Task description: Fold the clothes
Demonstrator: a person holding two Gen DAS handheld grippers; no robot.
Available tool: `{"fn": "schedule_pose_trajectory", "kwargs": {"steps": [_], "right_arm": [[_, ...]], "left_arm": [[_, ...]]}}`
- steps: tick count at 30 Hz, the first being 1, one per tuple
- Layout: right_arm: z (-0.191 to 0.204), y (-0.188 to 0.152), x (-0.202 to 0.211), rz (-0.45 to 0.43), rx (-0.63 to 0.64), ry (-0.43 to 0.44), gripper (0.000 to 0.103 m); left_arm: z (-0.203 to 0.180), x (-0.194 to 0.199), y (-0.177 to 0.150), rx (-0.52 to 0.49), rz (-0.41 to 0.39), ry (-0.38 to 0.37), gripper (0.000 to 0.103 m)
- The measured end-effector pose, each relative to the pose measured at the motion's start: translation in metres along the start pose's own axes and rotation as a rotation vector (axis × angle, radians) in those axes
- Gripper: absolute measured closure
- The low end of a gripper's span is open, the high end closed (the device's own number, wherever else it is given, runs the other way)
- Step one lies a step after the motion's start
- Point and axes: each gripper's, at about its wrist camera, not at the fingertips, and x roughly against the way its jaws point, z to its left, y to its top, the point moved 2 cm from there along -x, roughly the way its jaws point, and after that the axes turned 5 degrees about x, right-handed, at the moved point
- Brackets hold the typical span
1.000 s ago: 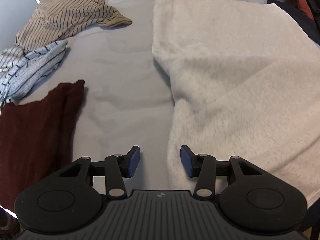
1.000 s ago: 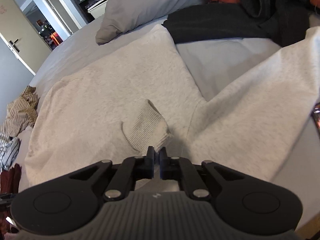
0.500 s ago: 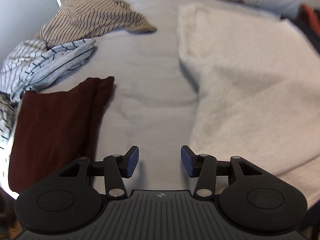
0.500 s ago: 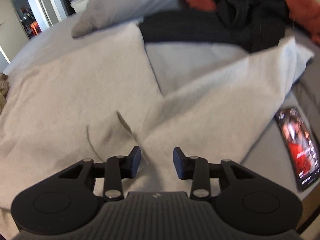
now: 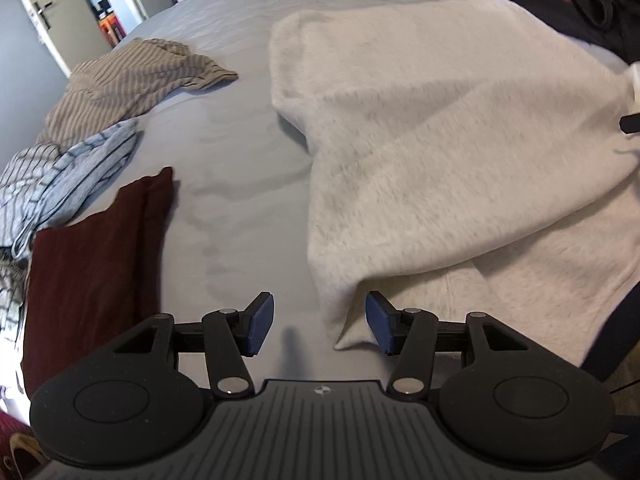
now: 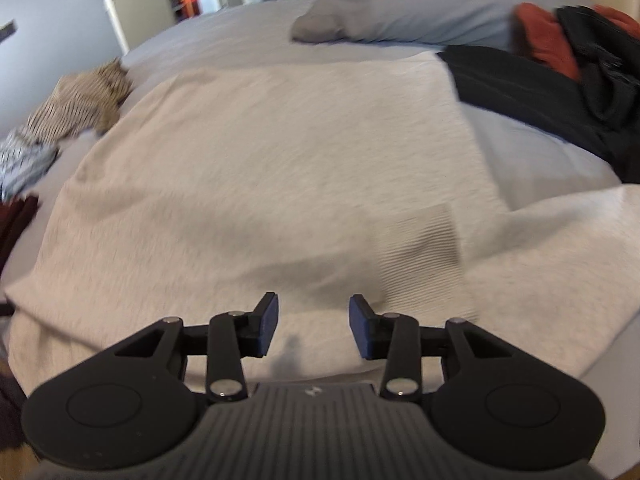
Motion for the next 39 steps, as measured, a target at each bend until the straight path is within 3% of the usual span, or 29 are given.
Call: {"fn": "schedule_pose_trajectory", "kwargs": {"steps": [1,2,5,8,16,20,21,23,28,31,39], "right_arm": [[0.000,-0.001,-0.003,0.009,0.007,-0.009,0.060],[0.000,-0.002,-0.006,0.019,0.012,-0.022,0.060],[-0.007,-0.006,-0.015,0.059,-0.007,-0.053,0.061],[-0.014,-0.011,-0.022,0.100,-0.023,-0.053,0.071],[-0.021,-0.014,-0.017,0.112,-0.043,-0.066,0.083],[-0.029,-0.014,-0.001,0.086,-0.082,-0.070,0.083],[-0.032,-0.014,0.004,0.075,-0.085,-0.083,0.080],[-0.038,-0.012,0.014,0.049,-0.081,-0.158,0.042],[-0.071,0.000,0.029,-0.009,-0.149,-0.217,0.042],[-0.098,0.012,0.032,-0.018,-0.221,-0.215,0.042],[-0.193,0.042,0.053,-0.086,-0.354,-0.305,0.042]], "left_arm": [[0.000,-0.004,0.000,0.005,0.002,0.002,0.061],[0.003,-0.006,0.000,0.019,0.007,-0.002,0.077],[0.011,-0.012,-0.002,0.049,0.025,-0.010,0.098],[0.012,-0.013,-0.007,0.039,0.053,-0.005,0.101],[0.016,-0.015,-0.016,0.060,0.103,-0.020,0.100],[0.022,-0.013,-0.019,0.095,0.144,0.000,0.091],[0.024,-0.014,-0.019,0.104,0.165,0.022,0.091],[0.030,-0.010,-0.018,0.133,0.165,0.037,0.091],[0.033,0.012,0.008,0.195,0.044,-0.022,0.089],[0.026,0.018,0.031,0.196,-0.005,-0.065,0.080],[0.000,0.012,0.078,0.218,-0.042,-0.155,0.078]]}}
